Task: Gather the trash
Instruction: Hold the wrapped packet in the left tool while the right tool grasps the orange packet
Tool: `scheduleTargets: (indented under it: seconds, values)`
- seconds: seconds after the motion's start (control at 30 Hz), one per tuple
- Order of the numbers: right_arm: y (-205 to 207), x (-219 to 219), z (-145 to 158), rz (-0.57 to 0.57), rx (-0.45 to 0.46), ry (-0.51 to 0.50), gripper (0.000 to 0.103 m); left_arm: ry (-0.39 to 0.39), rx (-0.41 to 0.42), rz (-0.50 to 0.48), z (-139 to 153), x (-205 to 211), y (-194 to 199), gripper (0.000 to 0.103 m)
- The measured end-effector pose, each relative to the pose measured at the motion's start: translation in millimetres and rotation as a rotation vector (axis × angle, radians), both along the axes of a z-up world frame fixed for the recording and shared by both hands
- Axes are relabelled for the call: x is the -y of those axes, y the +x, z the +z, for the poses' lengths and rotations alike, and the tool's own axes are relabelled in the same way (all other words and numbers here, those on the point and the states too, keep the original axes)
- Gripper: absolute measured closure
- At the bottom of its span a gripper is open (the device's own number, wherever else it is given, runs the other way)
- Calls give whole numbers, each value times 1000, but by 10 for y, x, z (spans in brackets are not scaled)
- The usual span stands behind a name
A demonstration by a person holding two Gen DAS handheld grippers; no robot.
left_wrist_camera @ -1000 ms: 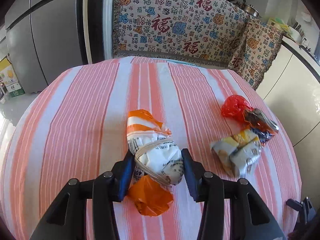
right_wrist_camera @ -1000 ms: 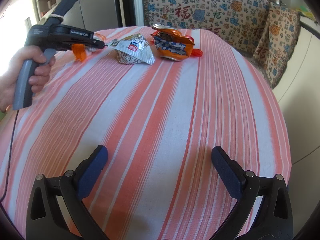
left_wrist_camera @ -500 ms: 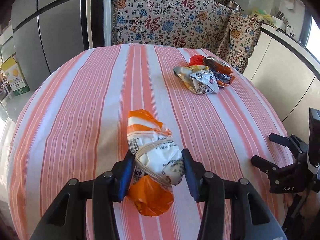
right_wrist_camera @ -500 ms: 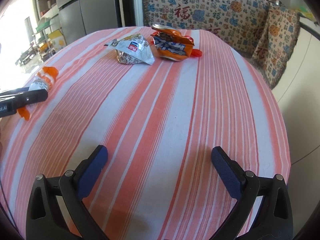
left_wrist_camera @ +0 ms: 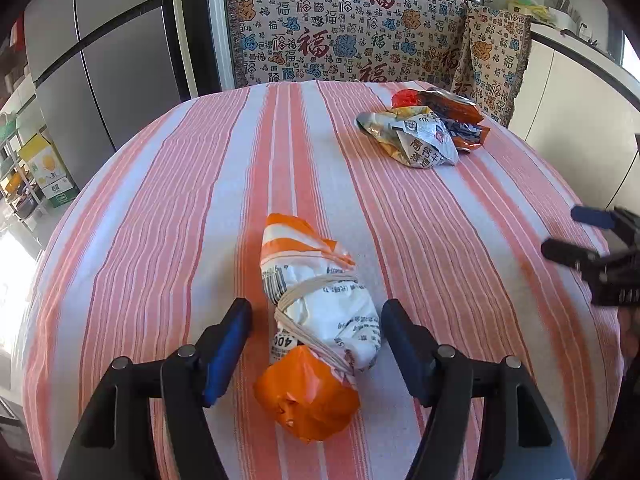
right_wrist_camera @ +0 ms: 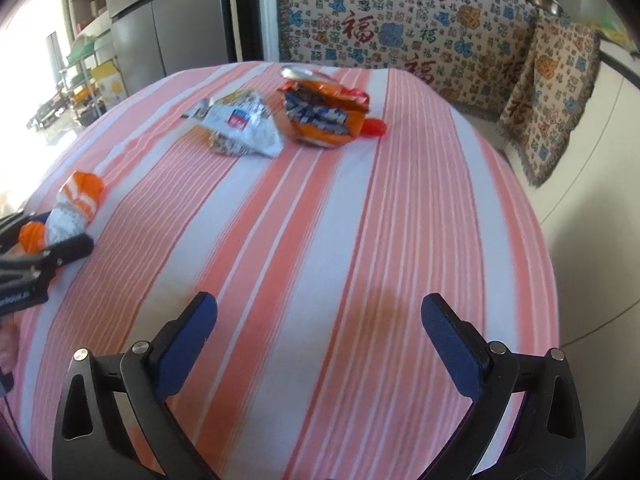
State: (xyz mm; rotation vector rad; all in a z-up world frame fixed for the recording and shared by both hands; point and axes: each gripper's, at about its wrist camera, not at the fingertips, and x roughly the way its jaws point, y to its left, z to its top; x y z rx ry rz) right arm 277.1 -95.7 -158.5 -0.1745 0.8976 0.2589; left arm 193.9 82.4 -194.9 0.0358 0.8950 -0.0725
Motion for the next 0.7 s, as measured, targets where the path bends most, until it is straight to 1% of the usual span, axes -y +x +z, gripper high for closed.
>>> scheduleTargets:
  seconds: [0.07,0.17,0.2,0.27,0.3,0.37,0.4,0.47,0.5,0.53,0.57,0.6,0.63,0.7]
  values:
    - [233,-25,114,20,26,-16,2,-1,0,0,2,1,-4,34]
    - [568,-176,232,87,44,-46,11,-2,0,0,2,-3,-4,34]
    - [655,-253,258,118,52,-60,16,-2,0,0,2,-3,-3,34]
    - [805,-436,312,182,82,-105,19,-2,0,0,2,-3,-2,34]
    - [863,-523,327,205,102,-136,22,-2,0,0,2,-4,-1,34]
    - [975,-659,308,235,121,-197,26,-2,0,0,1,-3,0,34]
    - [1027,-699,279,246,120,-214,30,-2,0,0,1,-4,0,34]
    - [1105,-754,203,267,103,-248,48,-2,0,0,0,-4,1,34]
    - [1133,-748,164,267,92,-270,73,-2,0,0,0,-4,1,34]
    - [1138,-731,169,253,93,-269,77,-3,0,0,0,-4,2,34]
    - [1118,-661,196,236,86,-233,78,-3,0,0,0,-4,1,34]
    - [1093,-575,238,210,73,-190,84,-3,0,0,0,-5,1,34]
    - [1057,-481,287,177,58,-144,87,-3,0,0,-1,-4,2,34]
    - [931,-272,392,124,1,-29,87,-3,0,0,-1,-4,3,34]
